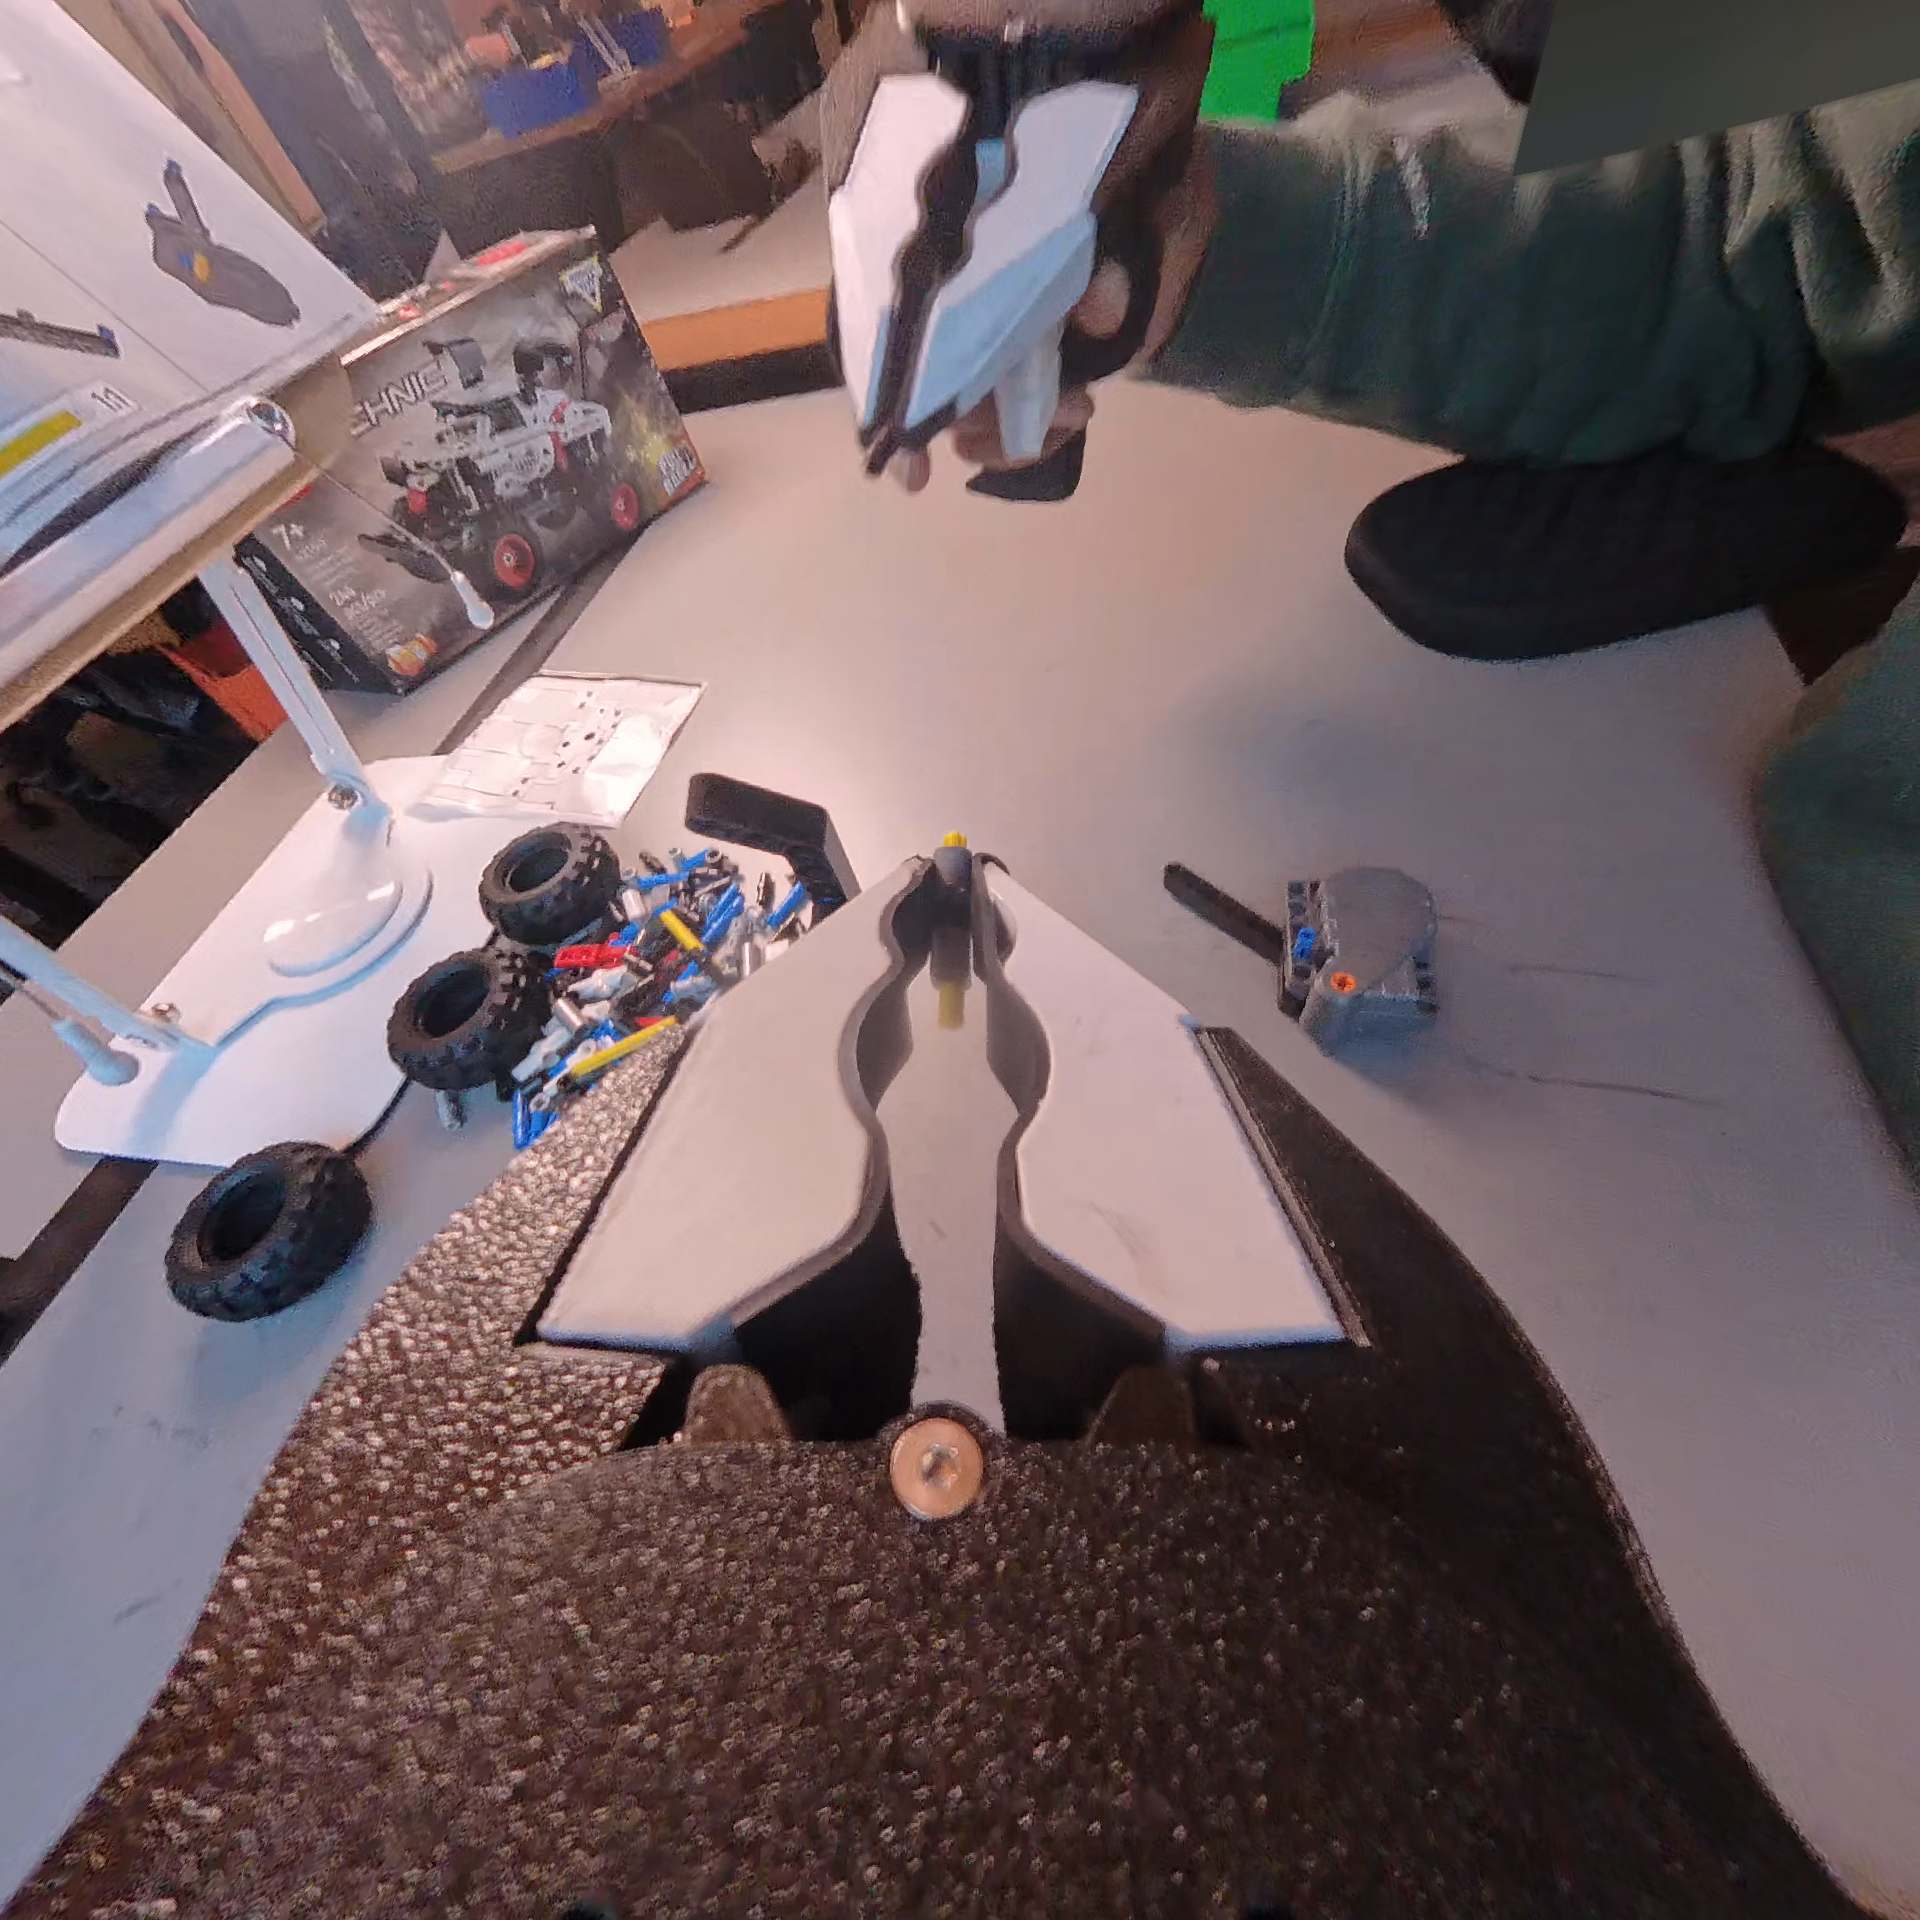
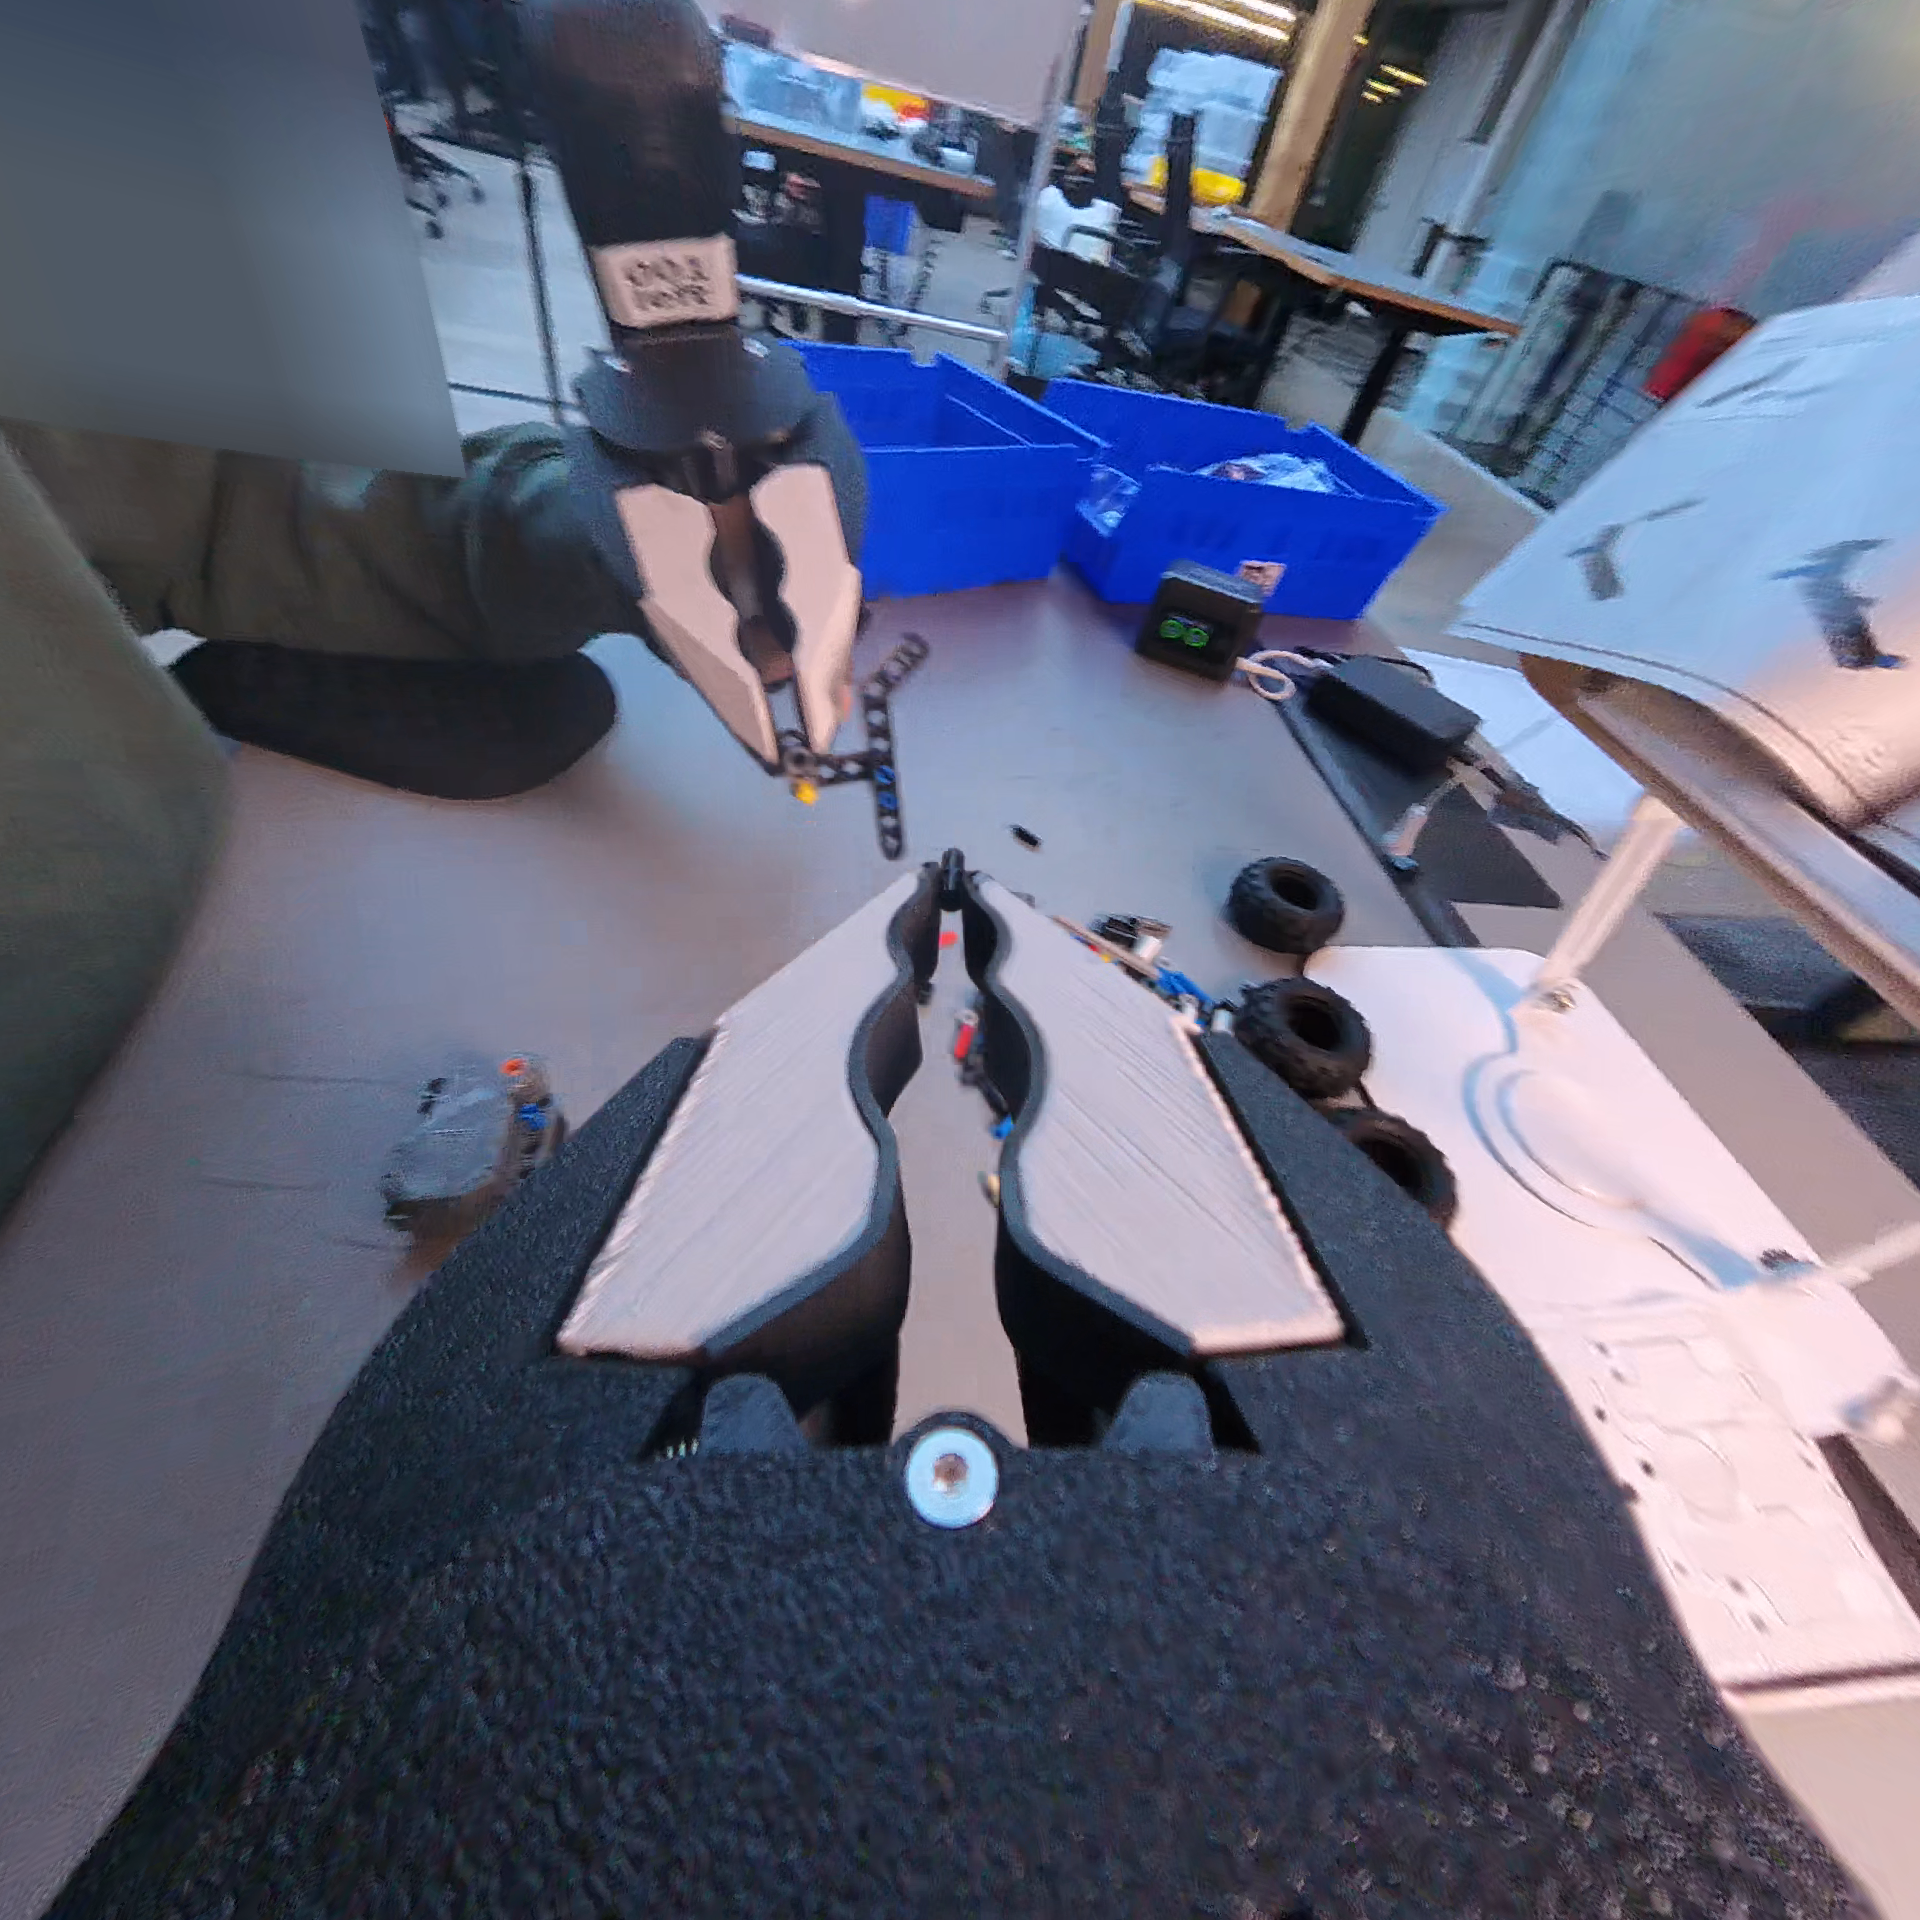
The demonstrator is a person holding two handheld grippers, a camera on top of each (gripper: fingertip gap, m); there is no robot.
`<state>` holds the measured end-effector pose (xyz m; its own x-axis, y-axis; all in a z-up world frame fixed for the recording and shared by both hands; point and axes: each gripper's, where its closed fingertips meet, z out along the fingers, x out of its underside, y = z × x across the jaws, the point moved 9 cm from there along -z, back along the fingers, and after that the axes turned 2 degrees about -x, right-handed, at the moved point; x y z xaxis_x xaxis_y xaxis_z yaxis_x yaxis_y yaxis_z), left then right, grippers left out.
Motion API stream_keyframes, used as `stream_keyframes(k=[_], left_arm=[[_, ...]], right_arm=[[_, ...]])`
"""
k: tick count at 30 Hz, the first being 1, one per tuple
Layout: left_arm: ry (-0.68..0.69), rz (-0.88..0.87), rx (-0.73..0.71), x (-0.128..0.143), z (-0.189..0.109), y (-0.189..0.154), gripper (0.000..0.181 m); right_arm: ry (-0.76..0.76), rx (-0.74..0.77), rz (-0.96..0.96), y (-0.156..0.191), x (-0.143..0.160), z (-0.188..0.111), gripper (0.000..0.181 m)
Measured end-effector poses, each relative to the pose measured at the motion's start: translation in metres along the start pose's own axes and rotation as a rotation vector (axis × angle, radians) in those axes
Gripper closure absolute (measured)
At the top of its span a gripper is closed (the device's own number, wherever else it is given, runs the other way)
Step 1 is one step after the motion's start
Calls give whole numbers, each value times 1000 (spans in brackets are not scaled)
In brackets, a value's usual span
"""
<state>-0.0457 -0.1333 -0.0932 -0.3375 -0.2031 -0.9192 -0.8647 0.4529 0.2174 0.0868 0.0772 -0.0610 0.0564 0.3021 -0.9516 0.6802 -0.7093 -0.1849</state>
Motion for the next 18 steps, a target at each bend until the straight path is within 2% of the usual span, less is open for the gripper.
stream_keyframes(k=[2, 7, 10, 12, 14, 18], left_arm=[[-44, -55, 38, -3, 5, 1, 175], [-134, -197, 112, 5, 11, 2, 175], [-182, -253, 141, 5, 9, 2, 175], [-209, -287, 156, 5, 7, 3, 175], [-247, -346, 186, 6, 6, 6, 175], [-361, -513, 298, 6, 5, 10, 175]], right_arm=[[111, 95, -7, -13, 18, 16, 178], [348, 254, -43, -35, 68, 83, 178], [436, 314, -66, -47, 86, 99, 140], [341, 307, -42, -47, 77, 93, 132], [215, 267, -6, -43, 58, 79, 133], [2, 31, -14, -12, 20, 51, 156]])
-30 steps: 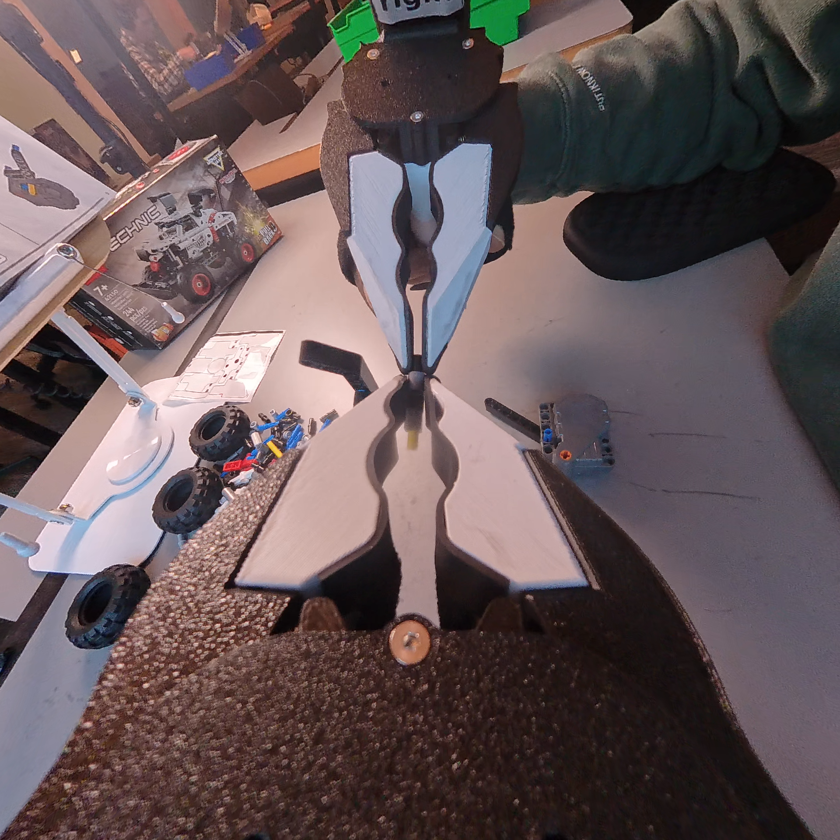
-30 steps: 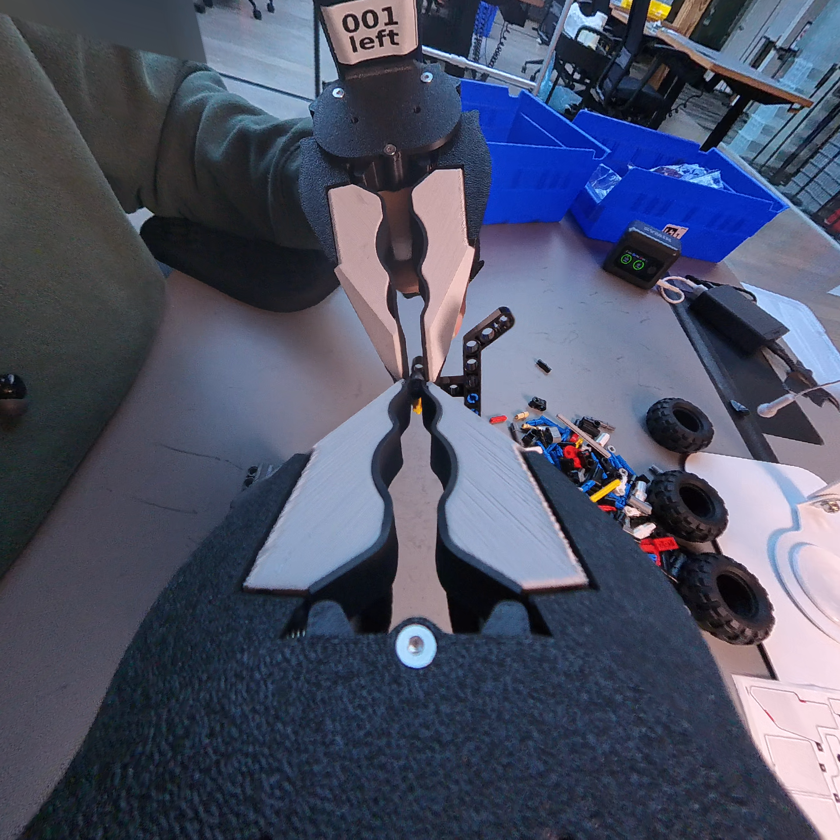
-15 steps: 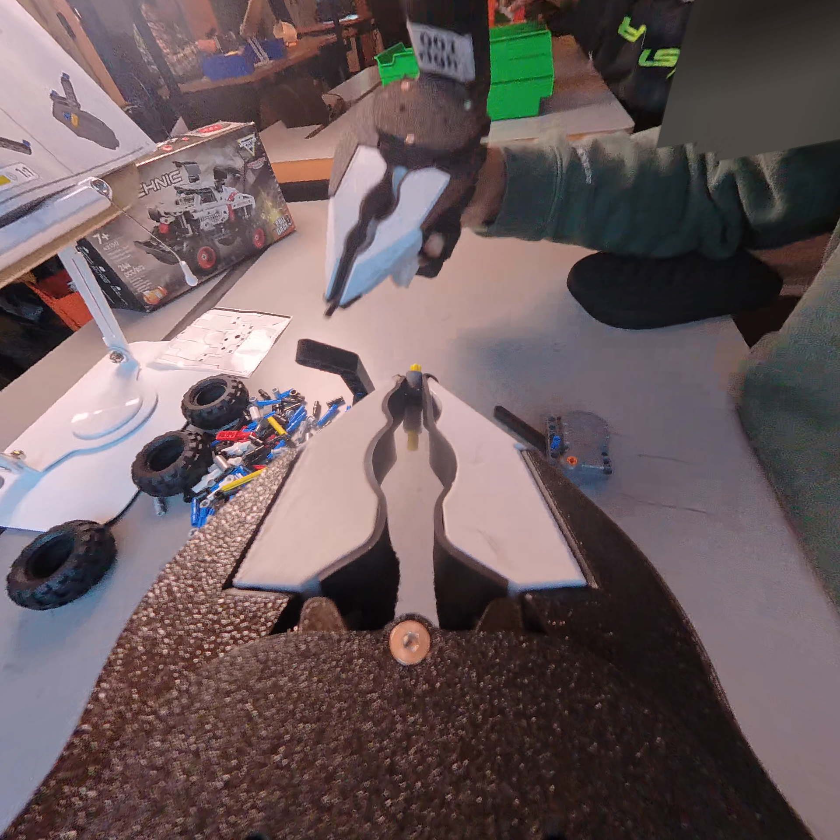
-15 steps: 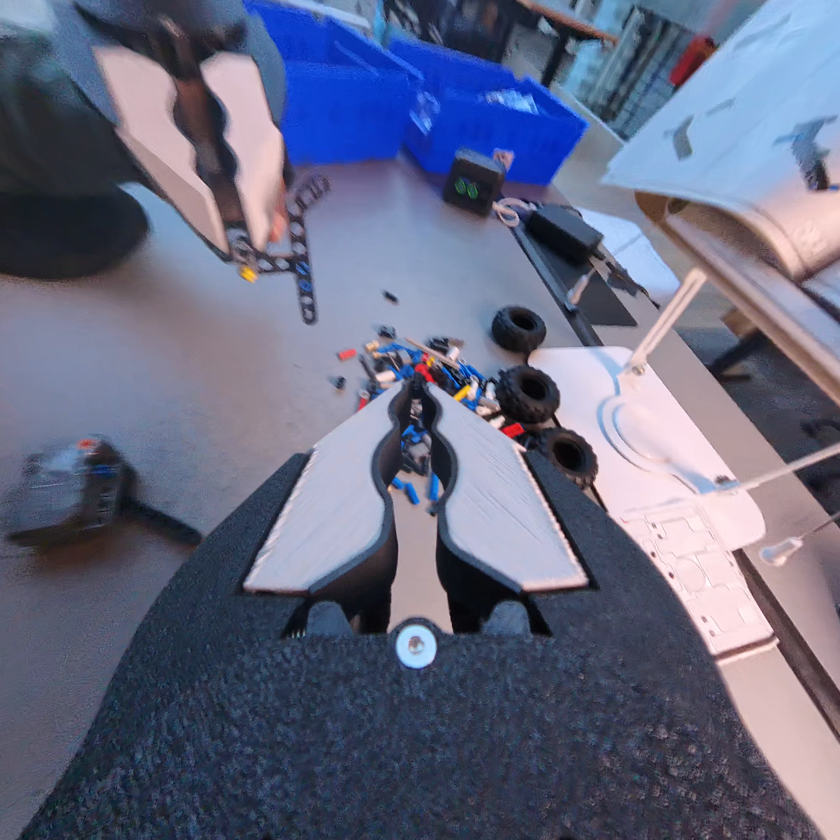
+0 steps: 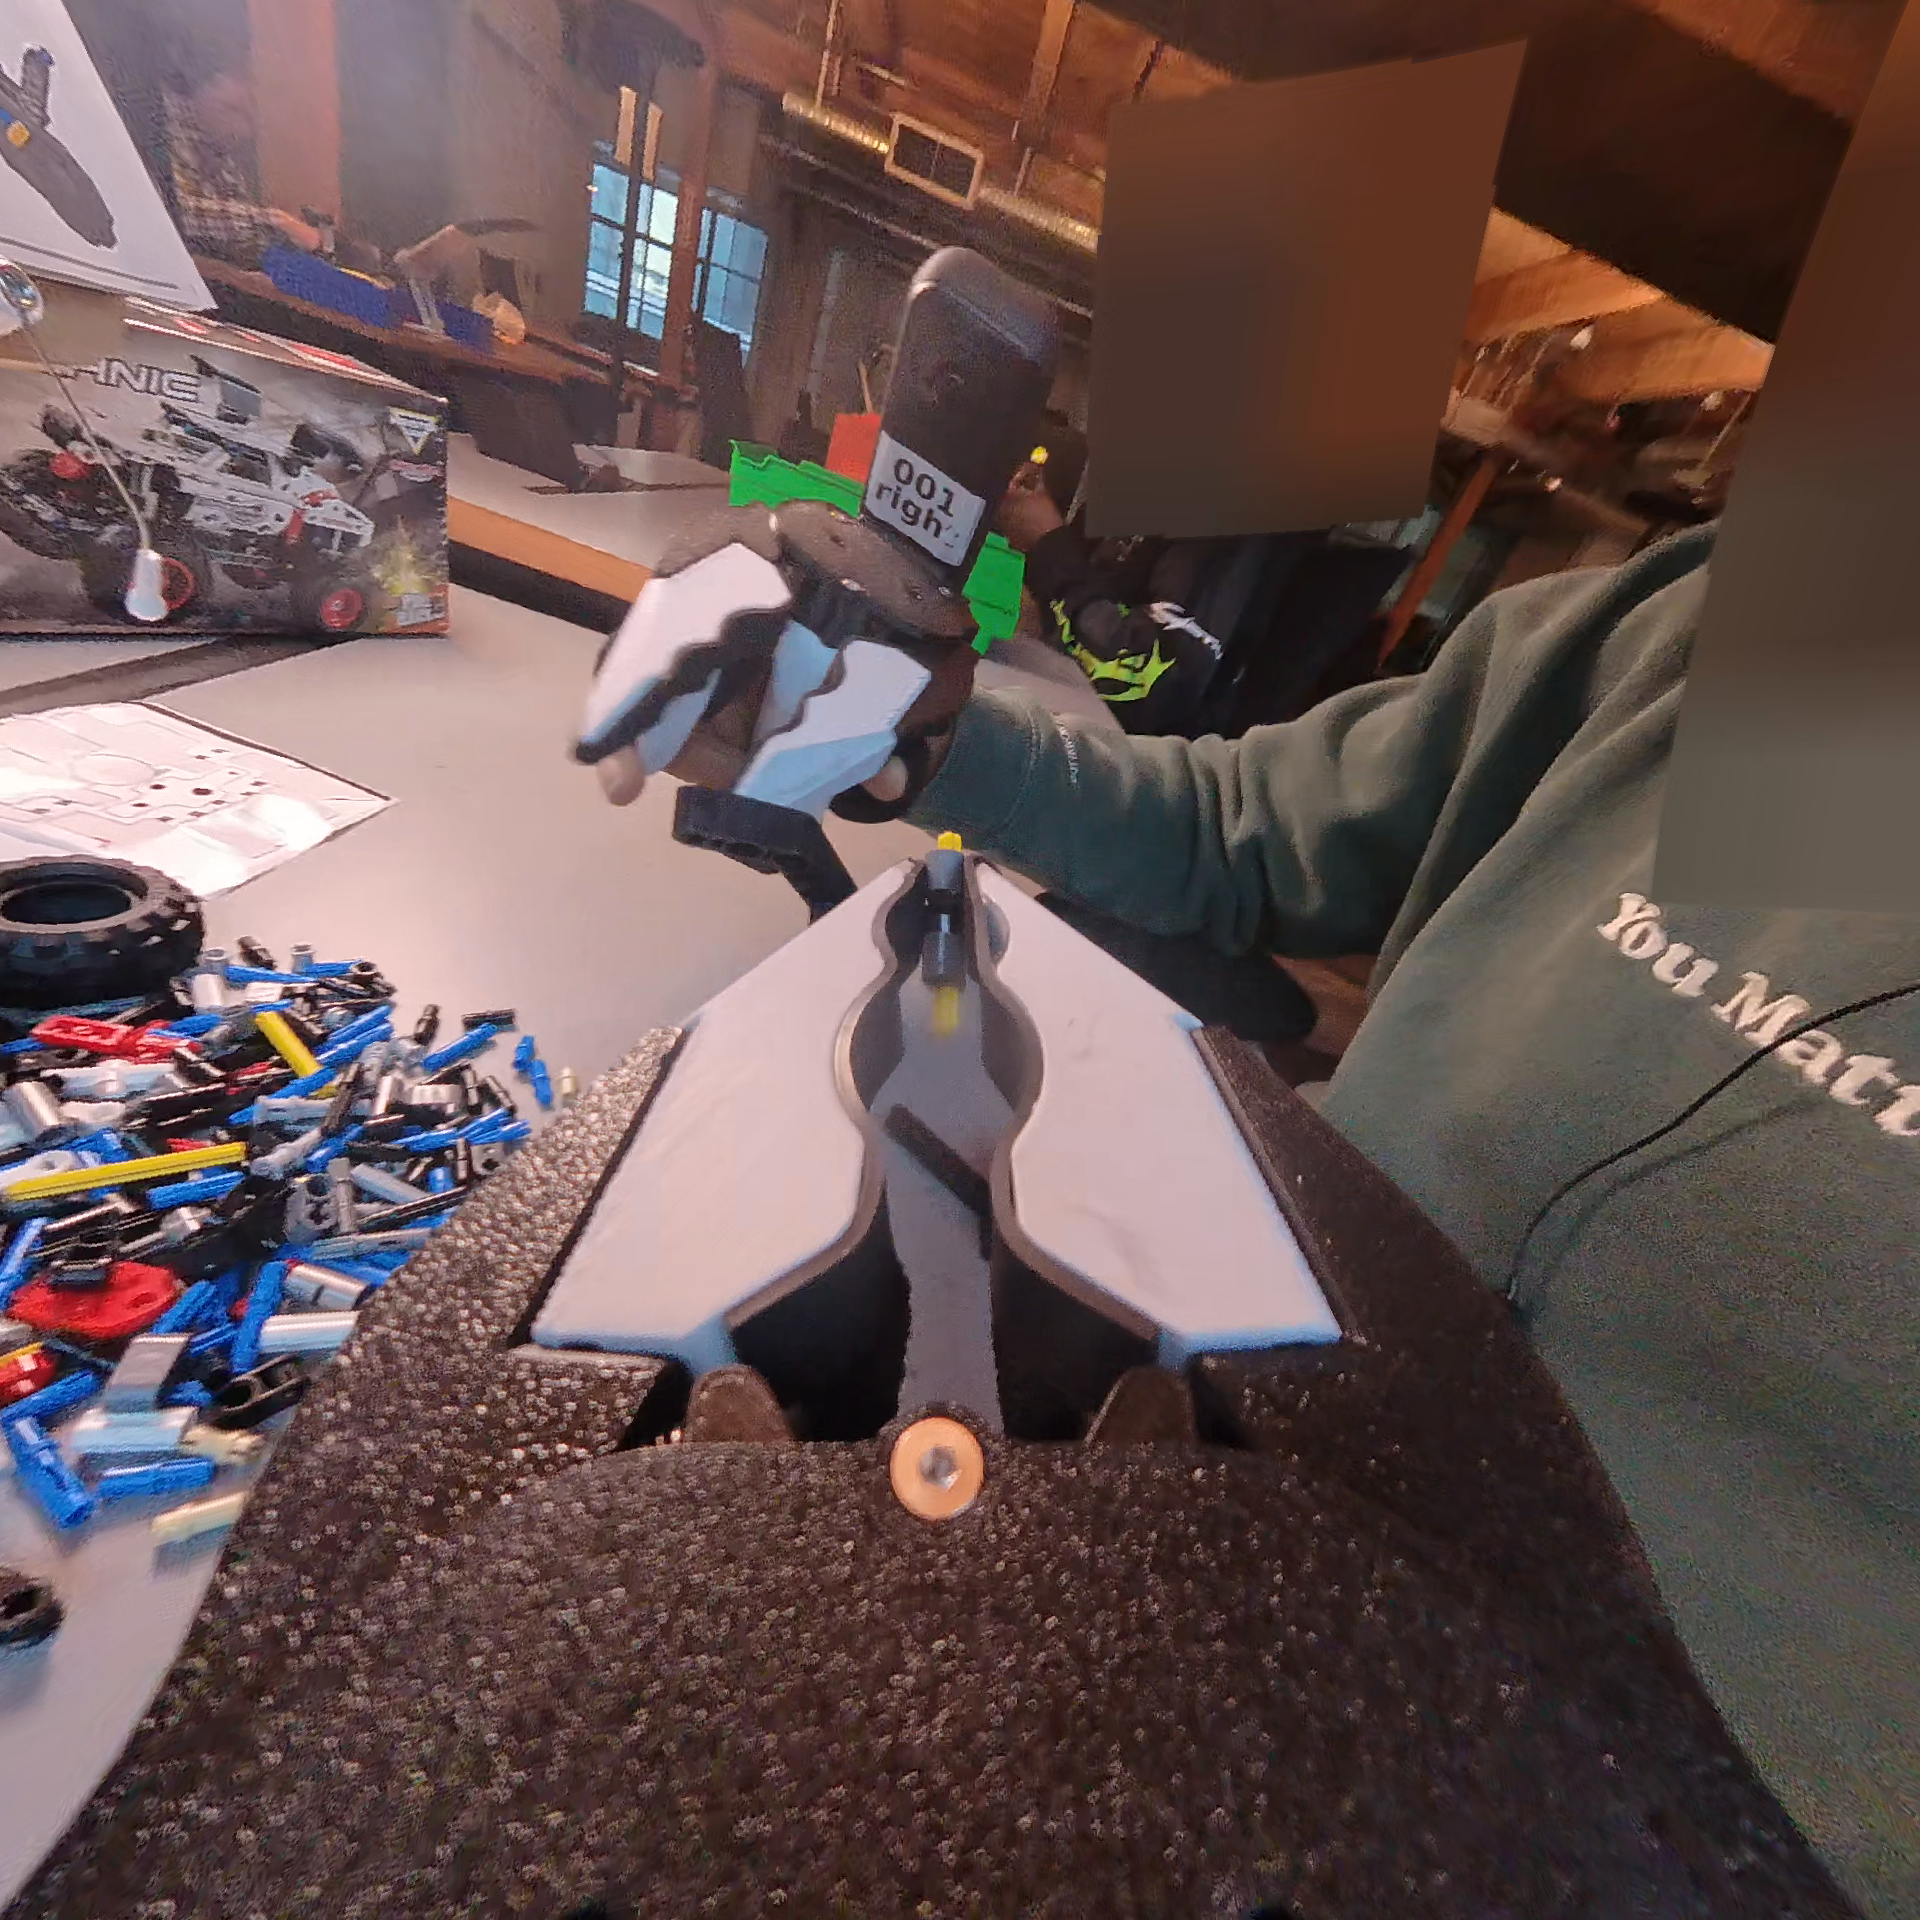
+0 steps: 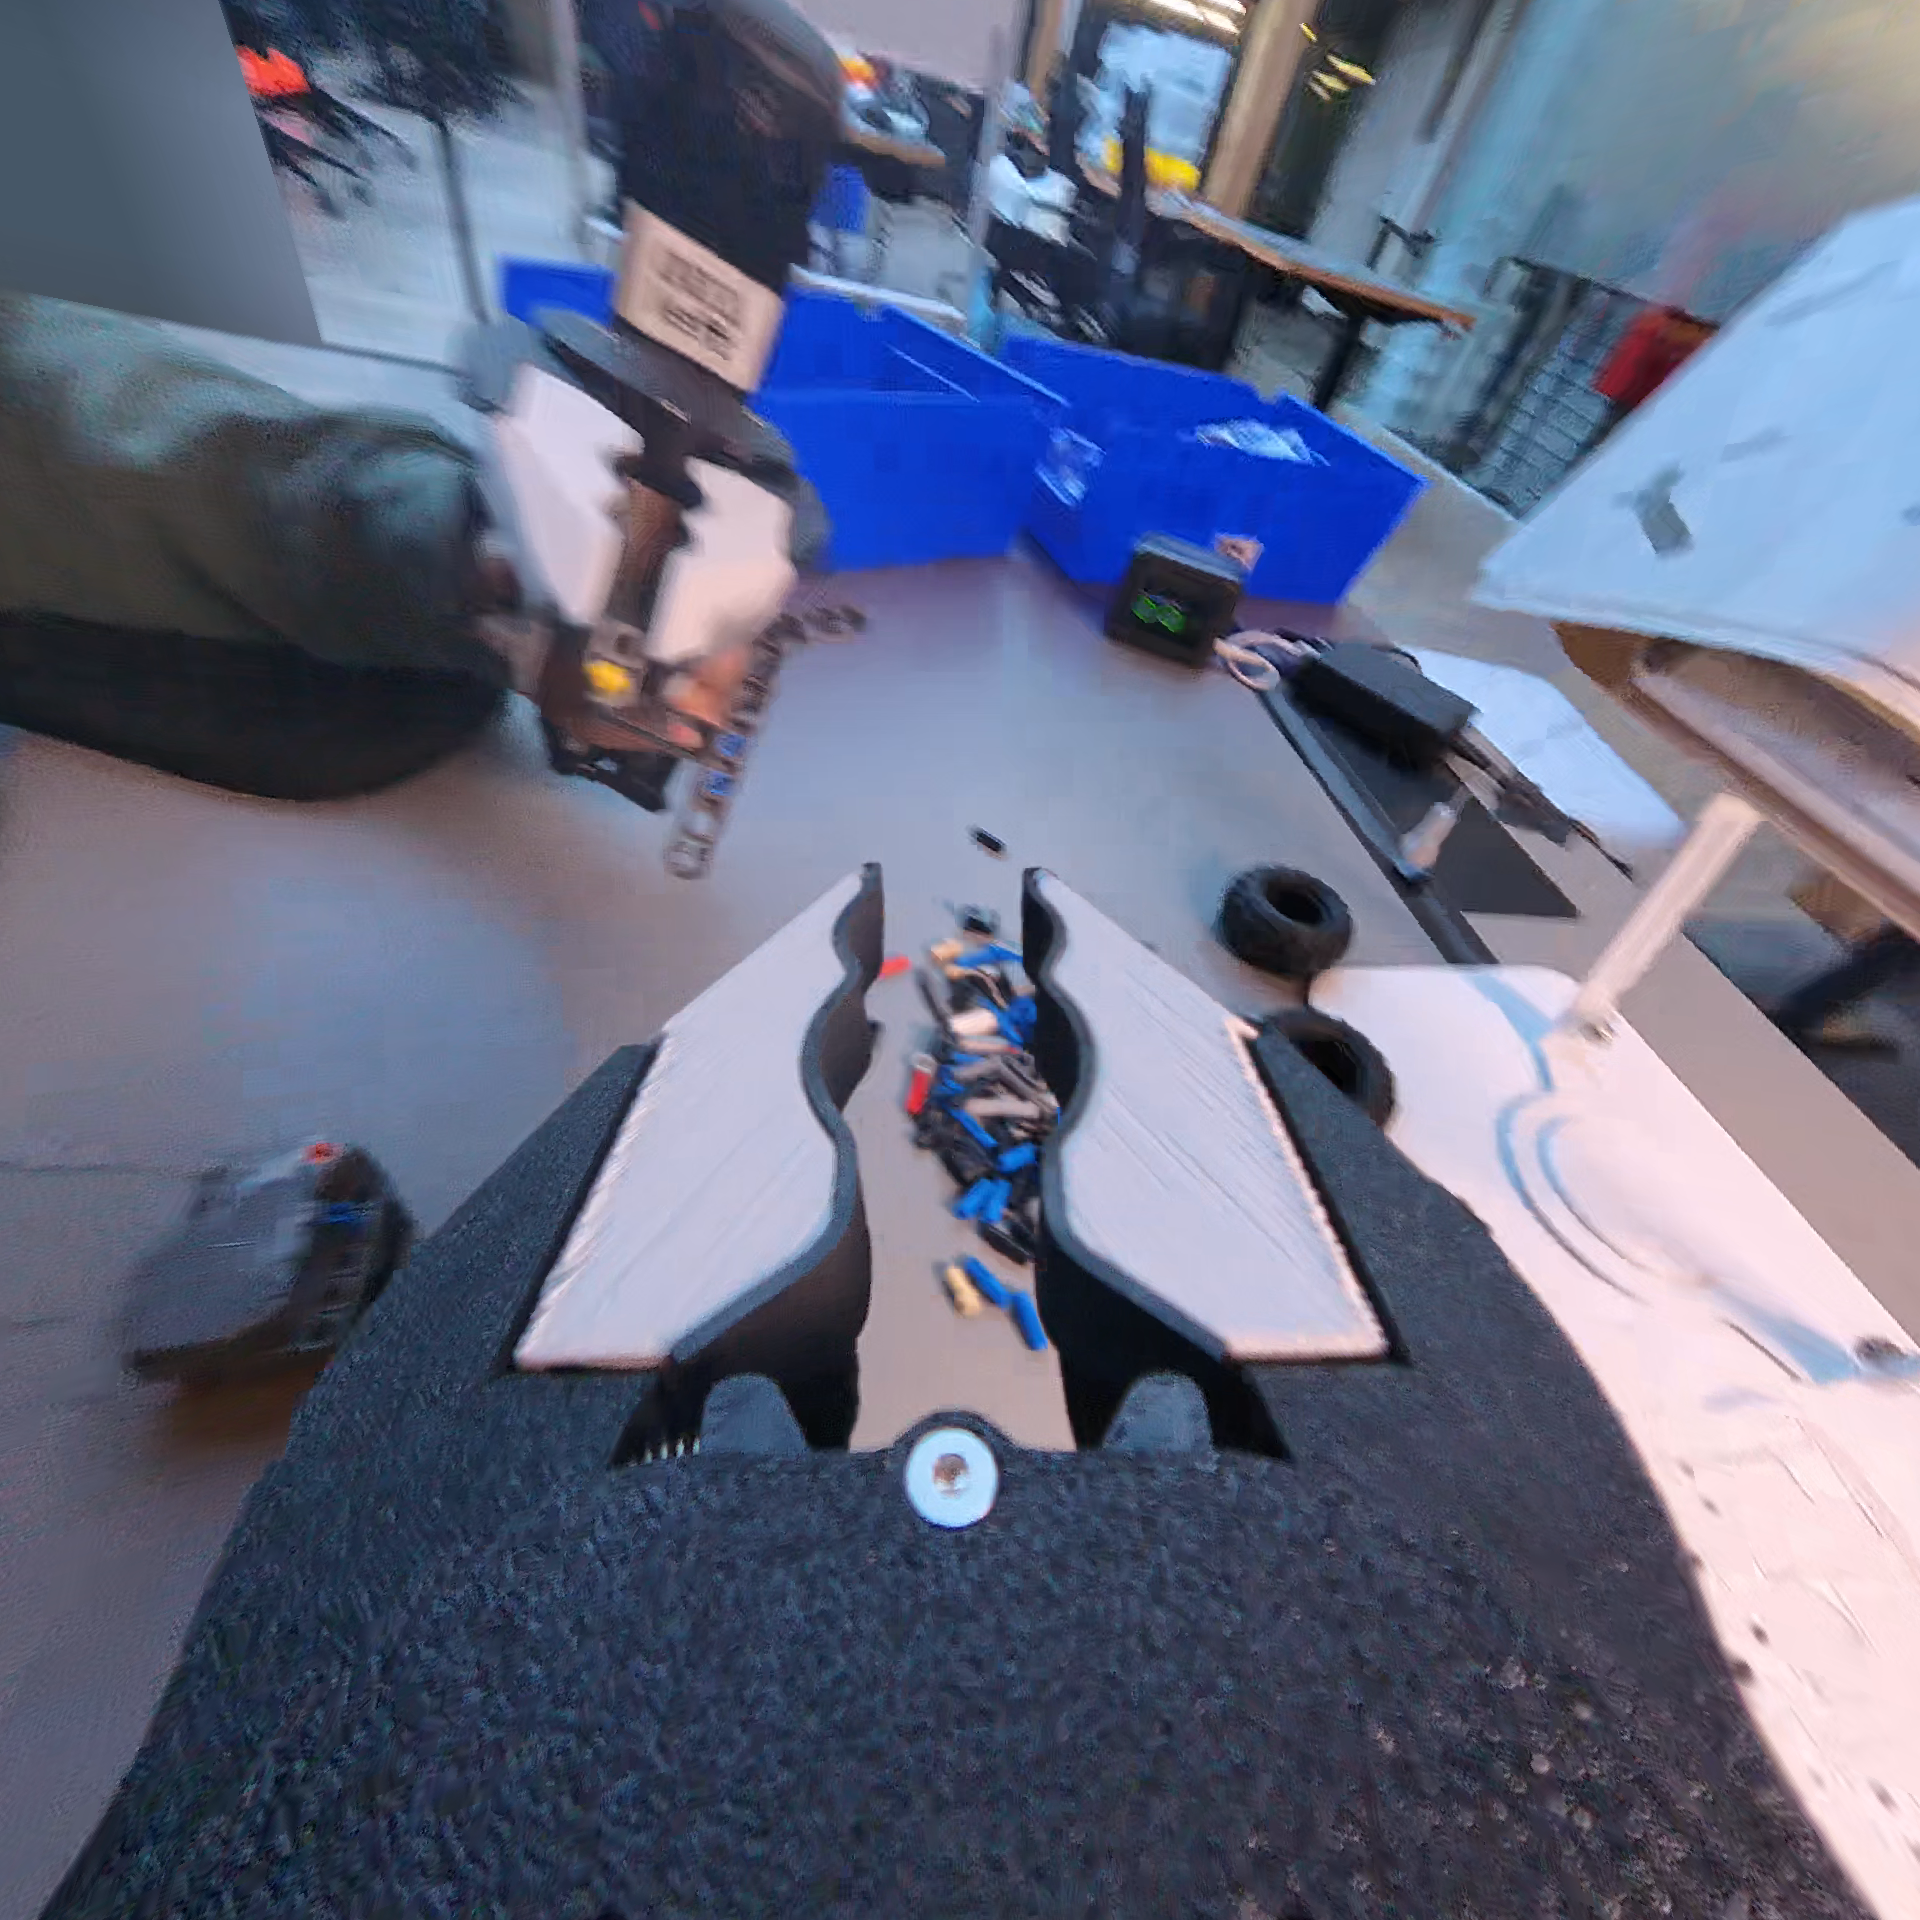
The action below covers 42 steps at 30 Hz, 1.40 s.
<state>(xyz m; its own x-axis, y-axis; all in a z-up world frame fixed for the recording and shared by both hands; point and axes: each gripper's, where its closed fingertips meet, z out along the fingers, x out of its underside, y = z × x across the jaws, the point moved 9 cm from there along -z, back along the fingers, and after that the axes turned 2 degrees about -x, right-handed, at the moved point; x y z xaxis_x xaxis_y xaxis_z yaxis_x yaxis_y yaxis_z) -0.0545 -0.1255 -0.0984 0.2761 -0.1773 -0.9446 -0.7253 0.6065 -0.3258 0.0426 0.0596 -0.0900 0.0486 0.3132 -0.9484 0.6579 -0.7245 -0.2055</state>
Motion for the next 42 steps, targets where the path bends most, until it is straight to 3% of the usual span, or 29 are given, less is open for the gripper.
stream_keyframes(k=[3, 7, 11, 20, 23, 28, 42], left_arm=[[-18, -47, 42, 1, 2, -1, 175], [6, -52, 62, 5, 8, -3, 175], [41, -22, 60, 7, 12, -7, 175], [65, 26, 45, 5, 13, -11, 174], [117, 83, -2, 4, 10, -12, 159], [156, 88, -31, 4, 13, -13, 172], [297, 203, -82, 1, 16, -19, 175]], right_arm=[[-76, -173, -17, 29, -21, -8, 164], [-39, -268, -42, 50, -30, 1, 165], [-14, -276, -36, 53, -27, 6, 175], [-34, -331, 3, 51, -23, 4, 178], [-65, -325, 27, 46, -22, 0, 179], [-62, -335, 24, 47, -17, 4, 179], [-36, -397, 45, 41, -12, 1, 180]])
